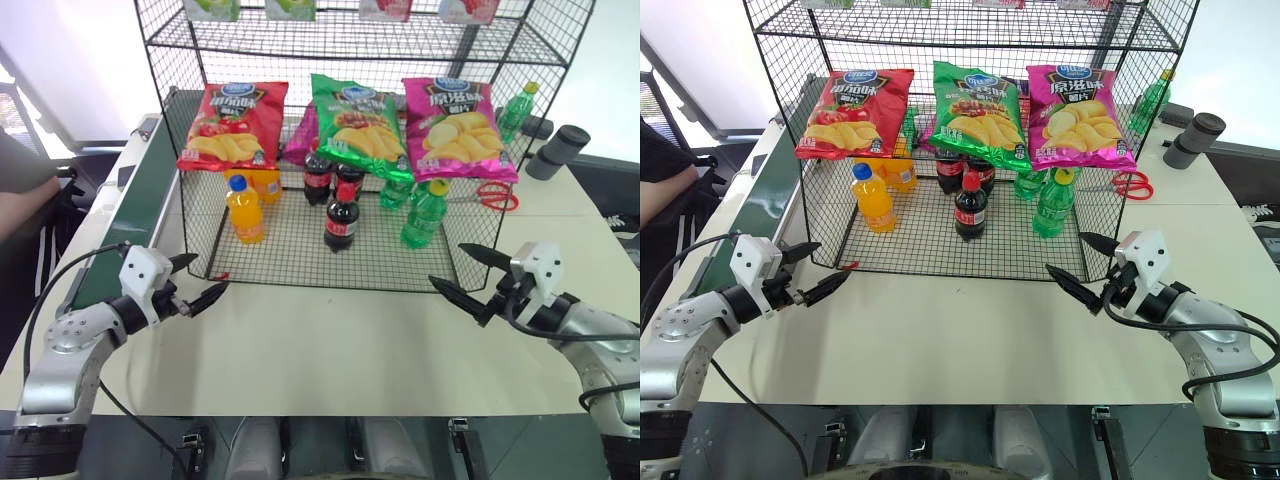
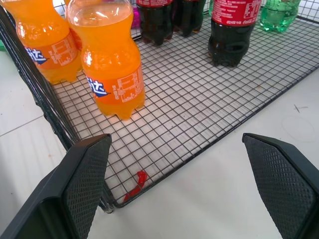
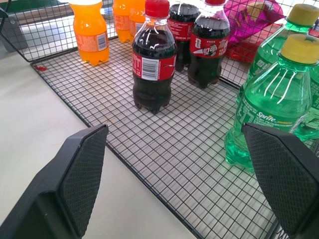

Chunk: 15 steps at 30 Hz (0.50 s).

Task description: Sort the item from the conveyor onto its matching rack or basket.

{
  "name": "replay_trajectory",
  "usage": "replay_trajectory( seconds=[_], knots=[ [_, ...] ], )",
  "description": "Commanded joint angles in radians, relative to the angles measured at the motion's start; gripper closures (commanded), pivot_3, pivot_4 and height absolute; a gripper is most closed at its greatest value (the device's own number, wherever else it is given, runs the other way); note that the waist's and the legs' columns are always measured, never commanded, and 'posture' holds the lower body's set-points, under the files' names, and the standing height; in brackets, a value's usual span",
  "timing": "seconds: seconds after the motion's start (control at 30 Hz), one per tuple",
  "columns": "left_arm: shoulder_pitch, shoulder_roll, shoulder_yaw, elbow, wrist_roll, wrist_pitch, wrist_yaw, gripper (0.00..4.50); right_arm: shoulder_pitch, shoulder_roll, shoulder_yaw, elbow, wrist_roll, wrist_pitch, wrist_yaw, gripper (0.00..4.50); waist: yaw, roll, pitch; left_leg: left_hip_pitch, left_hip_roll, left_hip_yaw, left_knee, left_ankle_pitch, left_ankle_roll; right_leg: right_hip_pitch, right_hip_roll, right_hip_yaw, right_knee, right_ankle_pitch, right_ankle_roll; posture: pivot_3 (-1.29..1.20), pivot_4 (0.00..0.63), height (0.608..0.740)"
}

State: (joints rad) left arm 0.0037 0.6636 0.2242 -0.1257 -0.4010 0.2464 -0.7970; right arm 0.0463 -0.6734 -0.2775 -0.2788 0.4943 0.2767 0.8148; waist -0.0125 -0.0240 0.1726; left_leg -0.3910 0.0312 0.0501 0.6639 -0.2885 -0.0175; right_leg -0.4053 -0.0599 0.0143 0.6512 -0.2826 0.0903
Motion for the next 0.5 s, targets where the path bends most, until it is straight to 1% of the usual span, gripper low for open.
replay_trajectory(
  seconds=[0.03,0.5],
  knots=[
    [-0.007,0.004,0.035,-0.009,0.002,-0.031,0.005,0.00,-0.020,0.008,0.002,-0.024,0.003,-0.012,-0.004,0.05,0.000,0.000,0.000,0.000,0.000,0.000,0.000,0.000,0.000,0.000,0.000,0.000,0.000,0.000,0.000,0.00,0.150,0.740],
    [-0.013,0.006,0.025,-0.009,0.007,-0.033,0.023,0.00,-0.018,0.015,0.011,0.003,-0.005,-0.039,0.003,0.05,0.000,0.000,0.000,0.000,0.000,0.000,0.000,0.000,0.000,0.000,0.000,0.000,0.000,0.000,0.000,0.00,0.150,0.740]
  ],
)
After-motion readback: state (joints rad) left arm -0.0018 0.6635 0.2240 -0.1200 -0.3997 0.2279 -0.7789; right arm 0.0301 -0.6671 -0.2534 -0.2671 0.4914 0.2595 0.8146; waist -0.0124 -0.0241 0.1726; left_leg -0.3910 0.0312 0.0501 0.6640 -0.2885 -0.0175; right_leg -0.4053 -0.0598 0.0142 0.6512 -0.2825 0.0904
